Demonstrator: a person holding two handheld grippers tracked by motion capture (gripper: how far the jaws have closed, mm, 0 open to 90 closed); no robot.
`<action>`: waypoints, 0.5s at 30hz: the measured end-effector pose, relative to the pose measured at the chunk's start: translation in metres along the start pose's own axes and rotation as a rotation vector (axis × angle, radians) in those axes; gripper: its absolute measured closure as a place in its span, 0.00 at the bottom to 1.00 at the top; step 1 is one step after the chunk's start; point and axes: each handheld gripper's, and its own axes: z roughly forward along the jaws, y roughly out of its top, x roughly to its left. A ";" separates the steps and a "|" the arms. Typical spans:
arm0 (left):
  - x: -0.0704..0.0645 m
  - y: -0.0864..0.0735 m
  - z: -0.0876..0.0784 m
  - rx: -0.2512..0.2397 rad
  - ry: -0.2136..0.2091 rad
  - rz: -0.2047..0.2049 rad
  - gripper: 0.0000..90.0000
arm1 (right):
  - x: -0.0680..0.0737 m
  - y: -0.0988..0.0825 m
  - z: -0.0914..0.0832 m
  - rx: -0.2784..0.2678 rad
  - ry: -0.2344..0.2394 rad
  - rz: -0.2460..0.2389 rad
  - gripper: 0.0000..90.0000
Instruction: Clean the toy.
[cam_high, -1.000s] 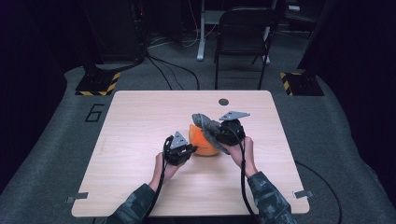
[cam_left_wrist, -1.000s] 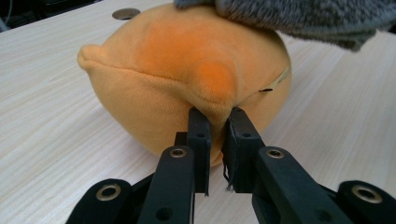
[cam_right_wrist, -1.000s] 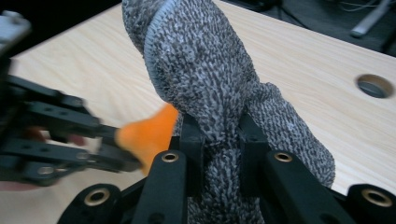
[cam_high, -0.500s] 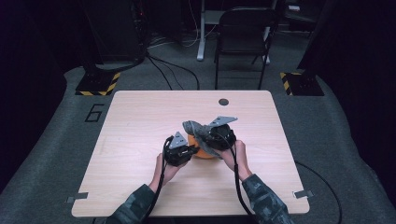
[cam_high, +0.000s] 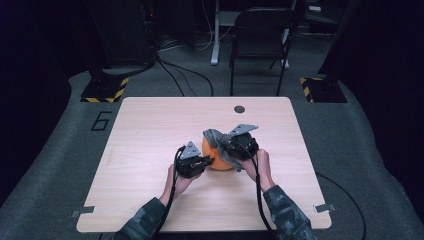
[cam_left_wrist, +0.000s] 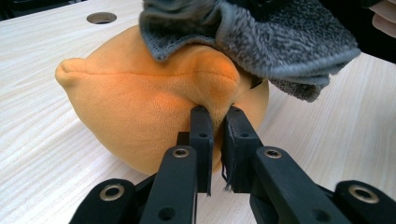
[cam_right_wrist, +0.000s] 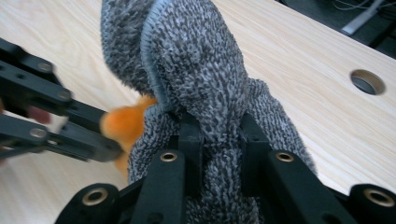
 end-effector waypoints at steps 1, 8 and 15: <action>0.000 0.000 0.000 0.001 -0.001 -0.006 0.92 | -0.002 -0.001 0.000 0.001 -0.007 0.009 0.84; 0.001 0.001 0.000 0.007 -0.010 0.024 0.92 | -0.019 -0.008 0.000 0.012 -0.016 0.065 0.84; 0.002 0.001 0.000 0.004 -0.006 0.025 0.92 | -0.032 -0.015 0.002 0.032 -0.057 0.090 0.84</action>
